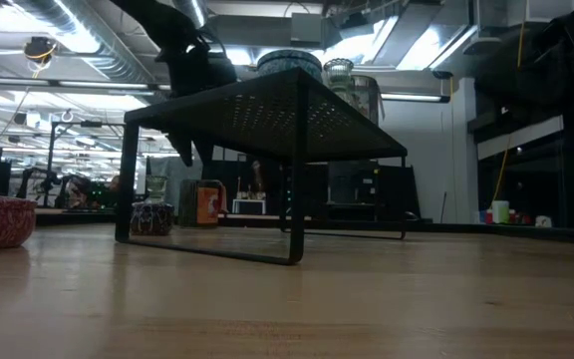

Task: Pick & Place candle stick holders
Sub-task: Put the scented candle on the shelf

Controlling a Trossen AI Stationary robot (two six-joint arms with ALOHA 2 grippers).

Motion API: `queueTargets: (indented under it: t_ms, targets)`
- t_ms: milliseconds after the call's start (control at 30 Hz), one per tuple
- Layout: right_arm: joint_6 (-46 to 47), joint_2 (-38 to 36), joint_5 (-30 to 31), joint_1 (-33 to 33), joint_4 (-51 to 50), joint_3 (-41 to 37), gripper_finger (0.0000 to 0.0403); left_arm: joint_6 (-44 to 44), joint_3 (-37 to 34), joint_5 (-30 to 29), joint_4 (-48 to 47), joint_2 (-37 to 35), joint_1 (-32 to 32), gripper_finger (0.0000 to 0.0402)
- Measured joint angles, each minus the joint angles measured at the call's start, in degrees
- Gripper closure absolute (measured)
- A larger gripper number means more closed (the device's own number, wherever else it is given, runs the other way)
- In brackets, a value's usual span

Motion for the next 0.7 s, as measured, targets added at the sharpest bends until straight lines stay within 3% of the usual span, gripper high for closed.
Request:
queueTargets:
  t_ms: [700]
  targets:
    - [0.0, 0.0, 0.0, 0.0, 0.0, 0.0, 0.0355, -0.6, 0.0, 1.8, 0.3, 5.0, -0.4, 0.0002]
